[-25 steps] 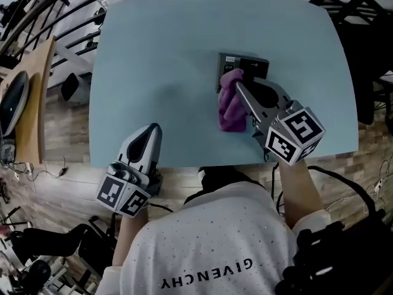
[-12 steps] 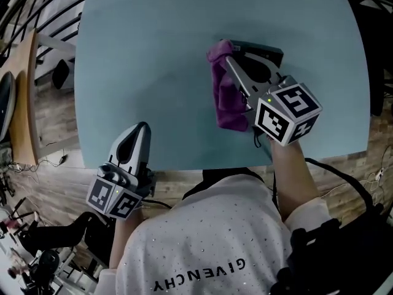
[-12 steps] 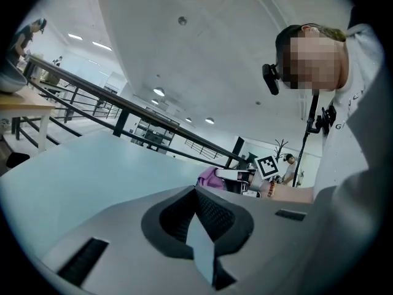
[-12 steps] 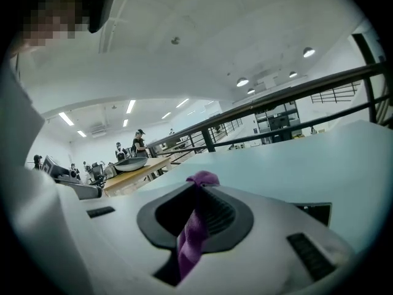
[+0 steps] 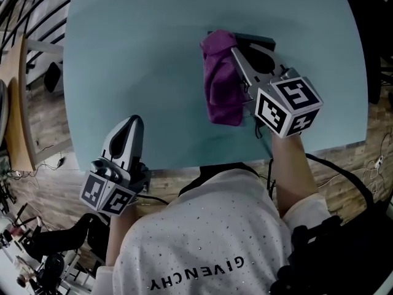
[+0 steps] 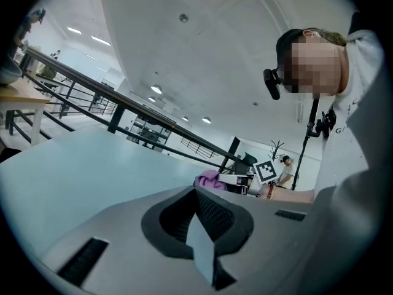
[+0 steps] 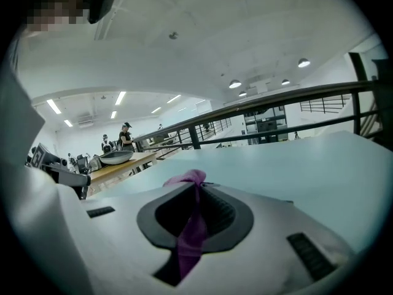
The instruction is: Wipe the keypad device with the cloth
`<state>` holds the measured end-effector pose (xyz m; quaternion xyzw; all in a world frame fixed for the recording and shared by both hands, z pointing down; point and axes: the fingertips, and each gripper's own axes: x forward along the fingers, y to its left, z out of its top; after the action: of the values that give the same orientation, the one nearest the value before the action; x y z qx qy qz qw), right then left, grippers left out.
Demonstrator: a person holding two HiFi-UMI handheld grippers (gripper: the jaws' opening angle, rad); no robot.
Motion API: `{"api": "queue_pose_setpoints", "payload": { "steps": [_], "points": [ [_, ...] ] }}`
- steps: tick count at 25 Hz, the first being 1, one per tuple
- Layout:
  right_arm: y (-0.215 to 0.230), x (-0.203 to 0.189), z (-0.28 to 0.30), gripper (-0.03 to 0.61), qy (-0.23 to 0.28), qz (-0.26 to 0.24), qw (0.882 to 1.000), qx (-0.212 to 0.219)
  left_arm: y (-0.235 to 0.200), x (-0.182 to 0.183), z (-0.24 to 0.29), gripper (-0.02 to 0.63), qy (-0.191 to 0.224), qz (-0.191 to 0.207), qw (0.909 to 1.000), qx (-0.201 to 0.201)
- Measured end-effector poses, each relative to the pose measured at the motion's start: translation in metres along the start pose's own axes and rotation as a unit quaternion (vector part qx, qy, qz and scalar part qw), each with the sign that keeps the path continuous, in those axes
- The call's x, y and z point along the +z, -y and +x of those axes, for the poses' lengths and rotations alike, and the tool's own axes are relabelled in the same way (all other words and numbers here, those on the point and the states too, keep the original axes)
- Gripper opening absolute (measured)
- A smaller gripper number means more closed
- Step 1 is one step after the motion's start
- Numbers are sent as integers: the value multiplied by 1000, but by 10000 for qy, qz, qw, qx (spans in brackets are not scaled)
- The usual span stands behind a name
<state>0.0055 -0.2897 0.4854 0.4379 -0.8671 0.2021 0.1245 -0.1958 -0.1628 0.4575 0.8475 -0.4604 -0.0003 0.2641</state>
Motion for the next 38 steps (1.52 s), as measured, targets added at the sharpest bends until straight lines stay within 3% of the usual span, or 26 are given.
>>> {"api": "queue_pose_setpoints", "payload": {
  "steps": [14, 29, 34, 38],
  "points": [
    [58, -11, -47, 28, 111, 497, 9944, -929, 20, 0, -3, 0, -38, -82, 9996, -258],
    [90, -40, -72, 28, 105, 1056, 9833, -1480, 26, 0, -20, 0, 10, -21, 9998, -185],
    [87, -36, -80, 28, 242, 1165, 9814, -1505, 28, 2, -28, 0, 79, -9, 9999, -138],
    [59, -14, -76, 28, 555, 1201, 9877, -835, 29, 8, -39, 0, 233, 1, 9997, -31]
  ]
}}
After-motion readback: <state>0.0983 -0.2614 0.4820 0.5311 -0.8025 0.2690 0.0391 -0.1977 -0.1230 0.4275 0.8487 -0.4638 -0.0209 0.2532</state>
